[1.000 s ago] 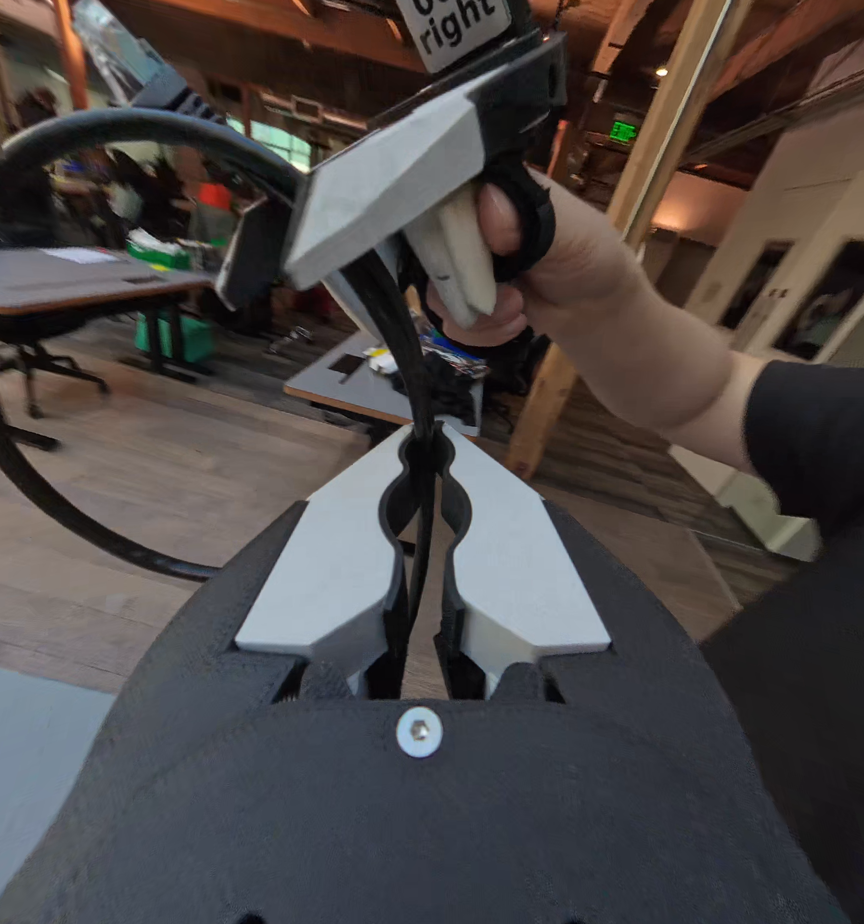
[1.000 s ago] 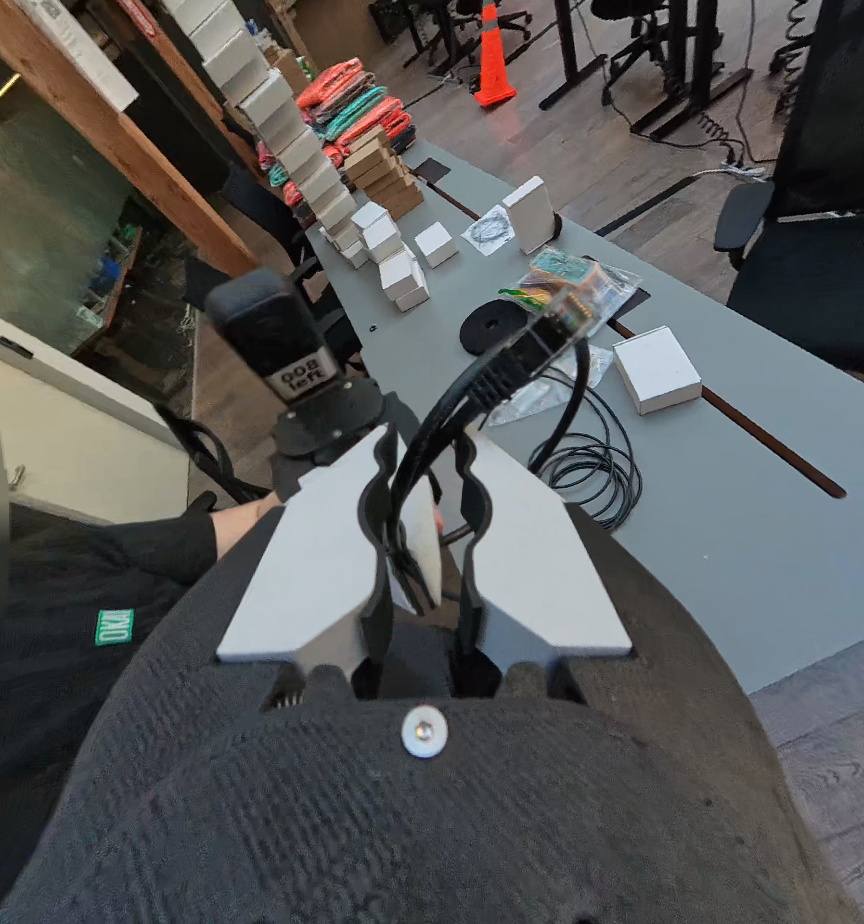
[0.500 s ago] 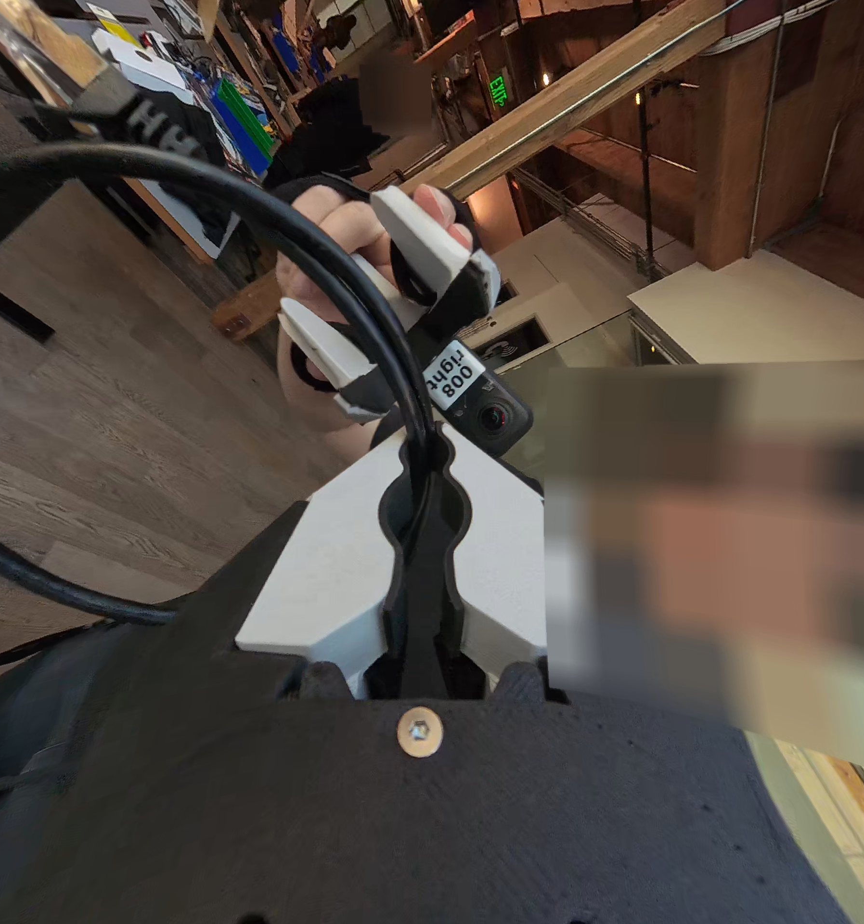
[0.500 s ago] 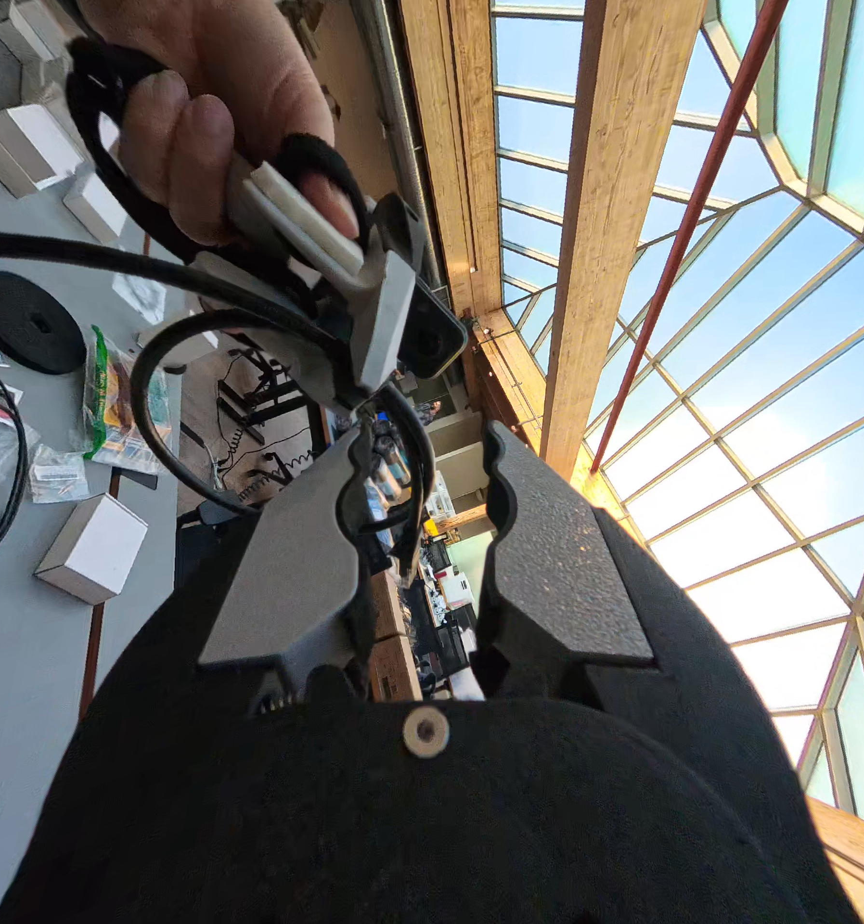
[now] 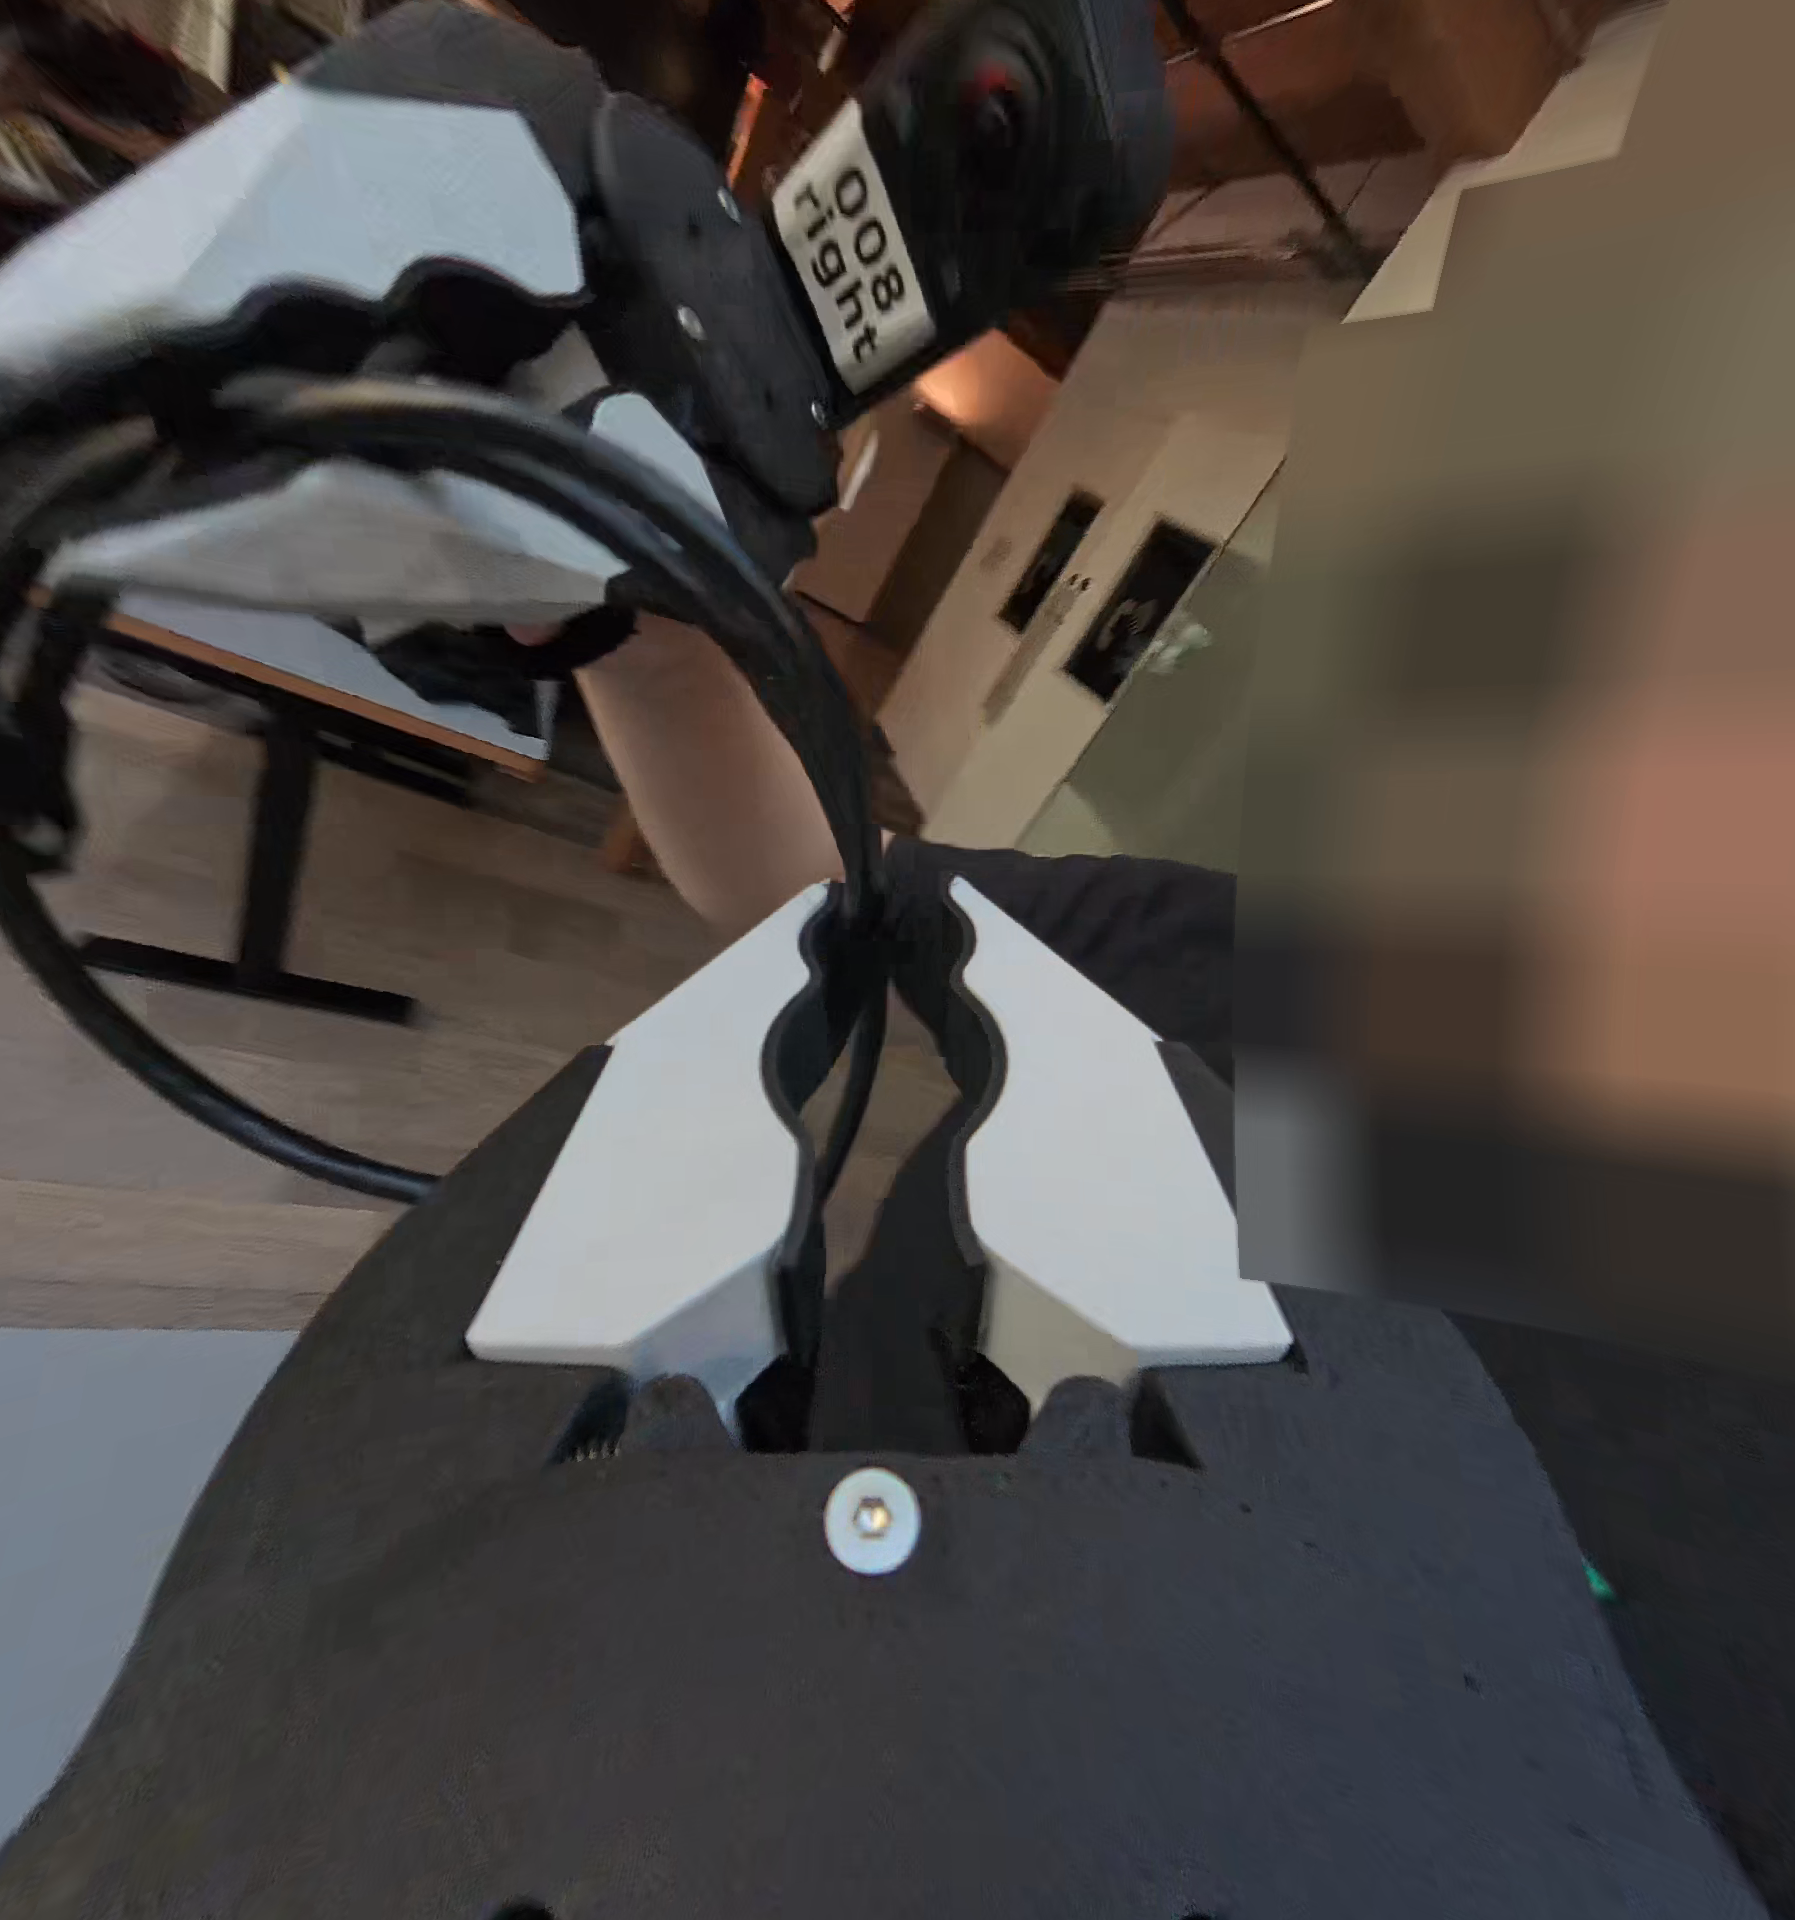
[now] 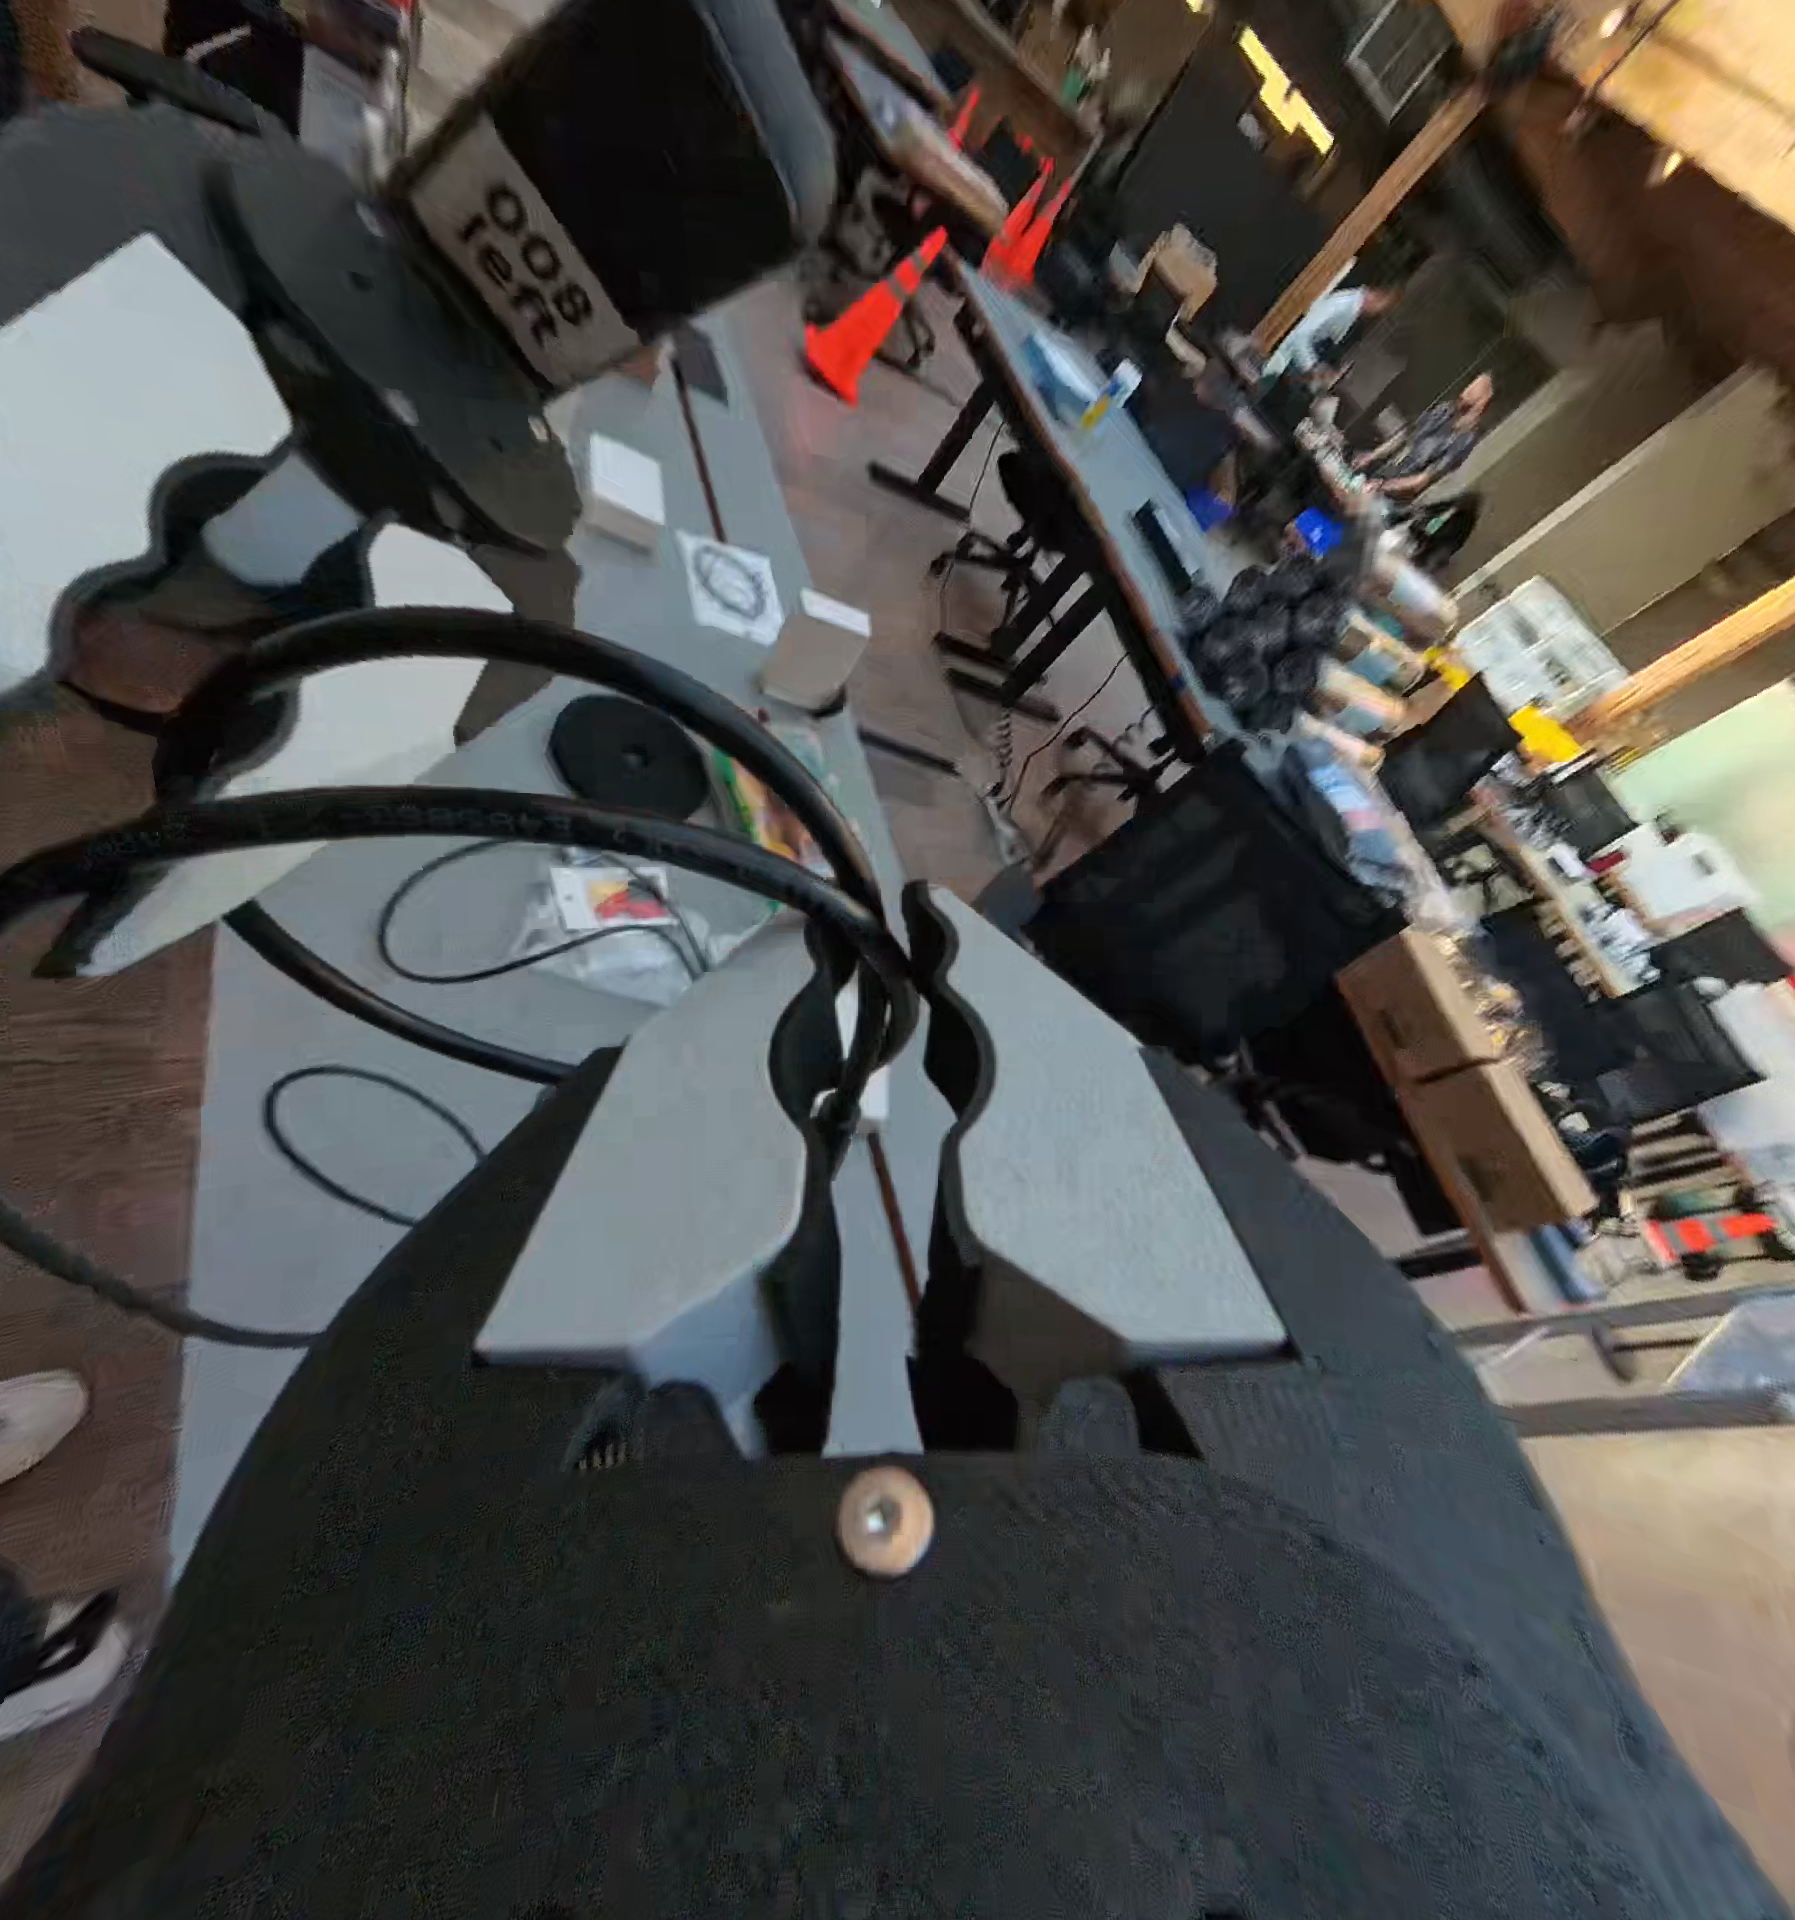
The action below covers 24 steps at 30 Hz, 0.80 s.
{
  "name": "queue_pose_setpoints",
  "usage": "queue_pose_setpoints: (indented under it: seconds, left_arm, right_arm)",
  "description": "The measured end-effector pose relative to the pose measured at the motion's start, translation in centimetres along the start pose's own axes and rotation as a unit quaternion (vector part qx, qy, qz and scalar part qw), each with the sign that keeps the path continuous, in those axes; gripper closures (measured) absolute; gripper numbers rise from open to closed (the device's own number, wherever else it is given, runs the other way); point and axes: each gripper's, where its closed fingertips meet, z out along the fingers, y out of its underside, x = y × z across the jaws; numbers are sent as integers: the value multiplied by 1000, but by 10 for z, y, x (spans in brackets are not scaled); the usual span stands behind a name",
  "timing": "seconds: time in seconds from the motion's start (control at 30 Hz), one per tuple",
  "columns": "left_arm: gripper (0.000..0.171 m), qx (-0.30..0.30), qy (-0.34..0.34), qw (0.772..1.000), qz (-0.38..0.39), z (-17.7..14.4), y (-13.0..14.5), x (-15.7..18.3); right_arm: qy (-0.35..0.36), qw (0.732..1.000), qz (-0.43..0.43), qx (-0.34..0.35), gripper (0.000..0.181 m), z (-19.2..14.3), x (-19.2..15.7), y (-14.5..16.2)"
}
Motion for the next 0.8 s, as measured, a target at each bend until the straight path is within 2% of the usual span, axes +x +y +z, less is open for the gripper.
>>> queue_pose_setpoints:
  seconds: [0.03, 0.1, 0.17, 0.23, 0.33, 0.37, 0.43, 0.47, 0.53, 0.6, 0.63, 0.7, 0.77, 0.8]
  left_arm:
    - [161, 3, -31, 998, 55, -3, 0, -3]
    - [160, -5, -99, 983, 156, -7, -1, -11]
    - [149, -28, -155, 959, 236, -6, 2, -19]
    - [156, -63, -191, 940, 275, -1, 15, -30]
    - [165, -75, -206, 945, 241, 5, 24, -45]
    - [171, -62, -199, 954, 218, 5, 18, -45]
    - [171, -42, -162, 975, 144, 4, 3, -41]
    - [171, -39, -143, 984, 101, 4, -5, -39]
    - [171, -39, -128, 991, 26, 1, -22, -45]
    - [171, -71, -127, 987, -63, -1, -31, -58]
    - [171, -92, -128, 982, -104, -1, -33, -63]
    - [171, -131, -145, 970, -143, 3, -36, -75]
    - [171, -166, -164, 960, -157, 10, -34, -85]
    - [171, -182, -164, 956, -160, 16, -33, -86]
  right_arm:
    - [-31, 998, 40, -44, 175, 6, -4, 8]
    - [-77, 983, 136, -96, 176, 16, -9, 20]
    - [-121, 952, 246, -137, 176, 22, -14, 34]
    - [-172, 922, 314, -145, 174, 22, -22, 43]
    - [-216, 897, 357, -143, 173, 20, -31, 64]
    - [-229, 897, 354, -132, 177, 20, -36, 71]
    - [-238, 905, 344, -76, 175, 20, -42, 73]
    - [-219, 917, 332, -36, 173, 19, -38, 72]
    - [-122, 949, 289, 25, 164, 13, -15, 75]
    - [45, 975, 216, 40, 135, -5, 22, 86]
    - [121, 978, 157, 58, 127, -21, 36, 79]
    - [220, 972, -1, 76, 127, -46, 42, 53]
    - [263, 954, -145, 23, 126, -52, 39, 41]
    - [267, 944, -192, -3, 118, -50, 39, 39]
